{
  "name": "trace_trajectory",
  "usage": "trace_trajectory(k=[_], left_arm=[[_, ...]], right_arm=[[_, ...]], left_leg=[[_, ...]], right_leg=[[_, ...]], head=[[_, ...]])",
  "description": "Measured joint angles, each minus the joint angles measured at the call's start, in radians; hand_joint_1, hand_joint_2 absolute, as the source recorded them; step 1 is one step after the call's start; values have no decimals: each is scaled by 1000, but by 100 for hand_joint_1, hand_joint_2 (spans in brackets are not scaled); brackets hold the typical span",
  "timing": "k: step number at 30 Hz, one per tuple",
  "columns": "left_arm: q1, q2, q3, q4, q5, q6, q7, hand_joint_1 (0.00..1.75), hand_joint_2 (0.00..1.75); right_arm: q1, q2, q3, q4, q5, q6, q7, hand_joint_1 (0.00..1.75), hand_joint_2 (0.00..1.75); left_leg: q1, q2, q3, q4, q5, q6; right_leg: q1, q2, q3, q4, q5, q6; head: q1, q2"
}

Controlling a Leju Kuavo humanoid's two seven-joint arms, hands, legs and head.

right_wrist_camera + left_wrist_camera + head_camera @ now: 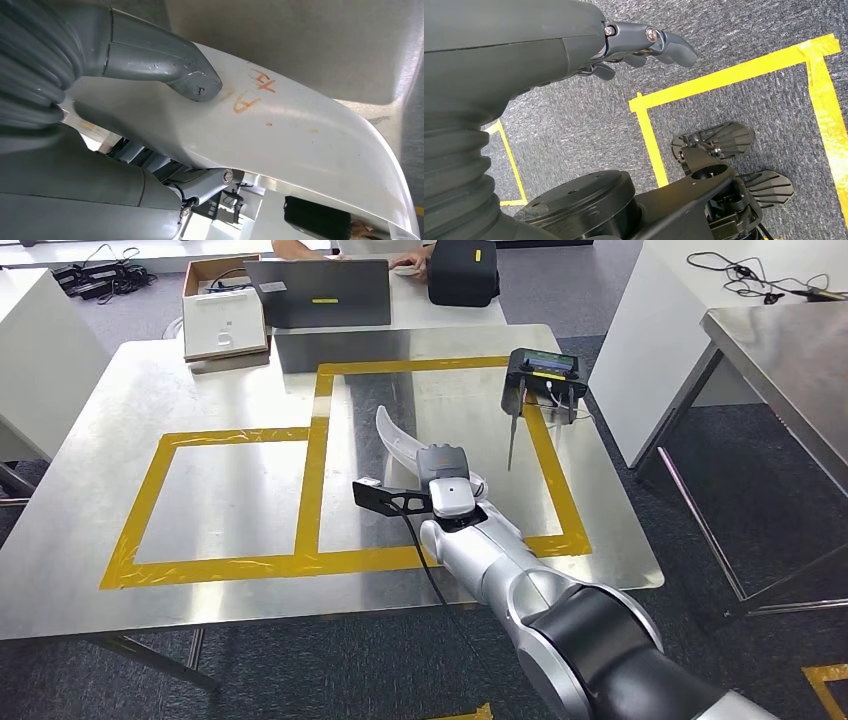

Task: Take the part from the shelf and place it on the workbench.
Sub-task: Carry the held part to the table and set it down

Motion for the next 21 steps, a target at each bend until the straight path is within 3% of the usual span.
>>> trace_trajectory(k=[2, 6, 7, 11, 19, 21], left_arm=[[0, 0, 0, 0, -1, 0, 1, 0, 175], [0, 0, 0, 0, -7, 0, 14, 0, 175], [0, 0, 0, 0, -11, 0, 19, 0, 175], [1, 0, 0, 0, -17, 0, 26, 0, 0], [1, 0, 0, 0, -12, 0, 20, 0, 0], [1, 0, 0, 0, -12, 0, 19, 0, 87]], right_arm=[[0, 0, 0, 0, 0, 0, 0, 175, 175], [1, 0, 0, 0, 2, 2, 1, 0, 175], [1, 0, 0, 0, 2, 3, 2, 0, 175], [2, 0, 0, 0, 6, 5, 3, 0, 175], [3, -3, 0, 0, 7, 5, 3, 0, 175], [4, -3, 0, 0, 7, 6, 2, 0, 175]], left_leg=[[0, 0, 0, 0, 0, 0], [0, 0, 0, 0, 0, 0], [0, 0, 0, 0, 0, 0], [0, 0, 0, 0, 0, 0], [0, 0, 0, 0, 0, 0], [0, 0, 0, 0, 0, 0]], right_leg=[[0, 0, 0, 0, 0, 0], [0, 0, 0, 0, 0, 0], [0, 0, 0, 0, 0, 0], [0, 0, 0, 0, 0, 0], [0, 0, 0, 0, 0, 0], [0, 0, 0, 0, 0, 0]], head=[[0, 0], [0, 0], [0, 0], [0, 0], [0, 0], [0, 0]])
